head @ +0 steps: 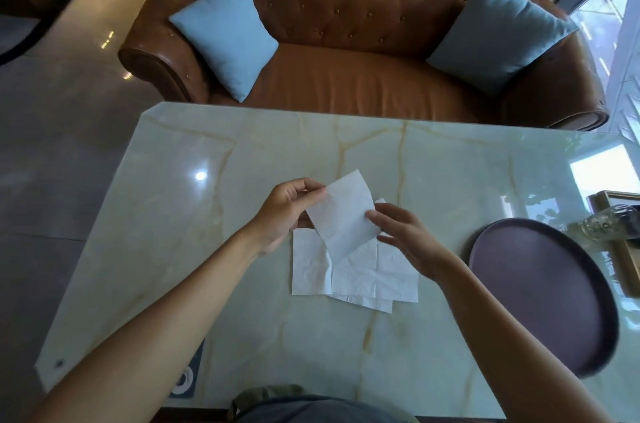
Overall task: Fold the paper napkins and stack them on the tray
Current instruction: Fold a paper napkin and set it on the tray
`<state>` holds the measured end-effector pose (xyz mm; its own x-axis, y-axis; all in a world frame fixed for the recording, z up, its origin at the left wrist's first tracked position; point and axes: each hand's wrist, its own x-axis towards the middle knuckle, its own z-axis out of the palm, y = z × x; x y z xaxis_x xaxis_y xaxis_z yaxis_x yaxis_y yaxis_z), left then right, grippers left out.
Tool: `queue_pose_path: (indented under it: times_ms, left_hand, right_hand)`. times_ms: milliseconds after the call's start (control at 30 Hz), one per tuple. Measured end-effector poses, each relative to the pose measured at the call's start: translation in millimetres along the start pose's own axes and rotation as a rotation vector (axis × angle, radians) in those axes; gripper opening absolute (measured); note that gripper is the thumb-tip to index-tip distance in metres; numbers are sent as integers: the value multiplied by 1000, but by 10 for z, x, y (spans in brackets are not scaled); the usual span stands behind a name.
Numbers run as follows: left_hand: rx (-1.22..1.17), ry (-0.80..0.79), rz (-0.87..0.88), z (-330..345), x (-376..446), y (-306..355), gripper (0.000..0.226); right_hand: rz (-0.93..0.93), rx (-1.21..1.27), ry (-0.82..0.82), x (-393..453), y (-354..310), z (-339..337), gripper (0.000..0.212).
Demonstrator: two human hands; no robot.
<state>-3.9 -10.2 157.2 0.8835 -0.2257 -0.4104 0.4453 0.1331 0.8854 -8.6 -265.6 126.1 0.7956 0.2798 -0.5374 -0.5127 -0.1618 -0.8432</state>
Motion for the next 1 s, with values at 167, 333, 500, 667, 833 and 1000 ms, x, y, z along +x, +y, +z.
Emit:
queue_pose_path:
  times_ms: [167, 333, 500, 667, 833, 1000]
  left_hand:
    - [-84, 10, -59, -17, 15, -39, 5]
    - [42, -56, -200, -21, 18, -154, 28]
    - [269, -10, -158, 35, 30, -342, 19]
    - [243, 91, -159, 131, 26, -433, 22]
    - [-3, 87, -213, 177, 12, -441, 29]
    - [-167, 60, -202, 219, 2, -423, 32]
  right_hand:
    - [-29, 166, 0, -16, 33, 119, 11]
    - [-30, 13, 34, -4, -16, 136, 11]
    - [-25, -3, 85, 4, -119, 177, 14]
    - [-47, 130, -4, -91, -290, 267, 30]
    - [-82, 54, 157, -48, -215, 252, 25]
    - [-7, -95, 137, -29, -72, 303, 34]
